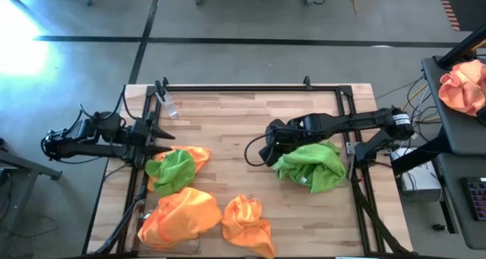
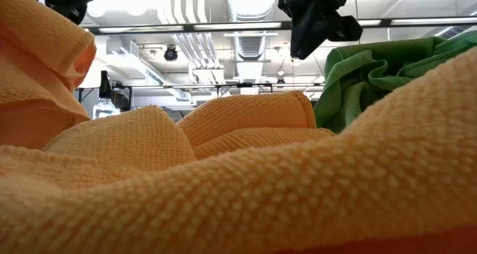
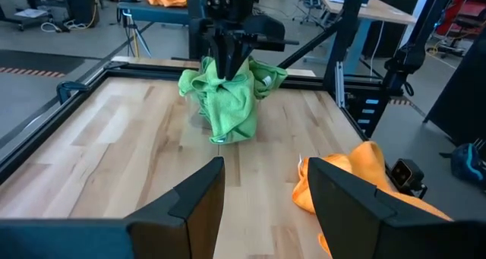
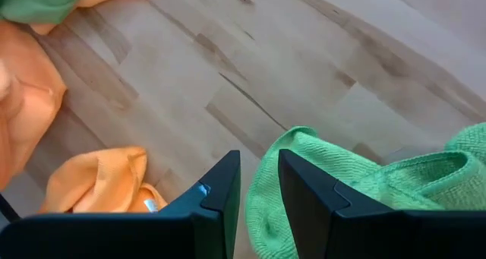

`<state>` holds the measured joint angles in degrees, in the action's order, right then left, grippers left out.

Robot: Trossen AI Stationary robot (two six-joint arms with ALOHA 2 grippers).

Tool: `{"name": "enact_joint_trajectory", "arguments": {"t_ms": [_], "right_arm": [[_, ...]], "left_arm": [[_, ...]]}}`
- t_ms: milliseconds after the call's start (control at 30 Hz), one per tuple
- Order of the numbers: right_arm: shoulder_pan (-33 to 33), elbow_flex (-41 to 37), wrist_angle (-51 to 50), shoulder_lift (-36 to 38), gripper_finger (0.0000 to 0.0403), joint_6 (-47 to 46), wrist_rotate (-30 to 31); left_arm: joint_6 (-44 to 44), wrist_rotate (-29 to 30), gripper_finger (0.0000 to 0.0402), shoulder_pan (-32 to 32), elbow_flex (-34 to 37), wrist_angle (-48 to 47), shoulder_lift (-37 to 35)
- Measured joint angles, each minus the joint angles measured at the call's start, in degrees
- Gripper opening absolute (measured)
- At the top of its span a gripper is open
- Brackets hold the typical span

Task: Sort microfiber towel by color & place in baskets
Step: Put the green towel into the right transparent bin

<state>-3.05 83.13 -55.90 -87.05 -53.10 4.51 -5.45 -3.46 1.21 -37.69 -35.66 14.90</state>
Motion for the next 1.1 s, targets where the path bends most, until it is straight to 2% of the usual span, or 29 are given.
{"name": "enact_joint_trajectory", "arguments": {"t_ms": [500, 1100], "right_arm": [[1.7, 0.0, 0.0, 0.0, 0.0086, 4.8, -0.1], [2.2, 0.0, 0.0, 0.0, 0.0086, 6.5, -0.1]], "left_arm": [[-0.6, 1.6, 0.0174, 0.0, 1.0, 1.1, -0.1], [-1.1, -0.5, 0.0174, 0.0, 1.5, 1.2, 5.8]]}}
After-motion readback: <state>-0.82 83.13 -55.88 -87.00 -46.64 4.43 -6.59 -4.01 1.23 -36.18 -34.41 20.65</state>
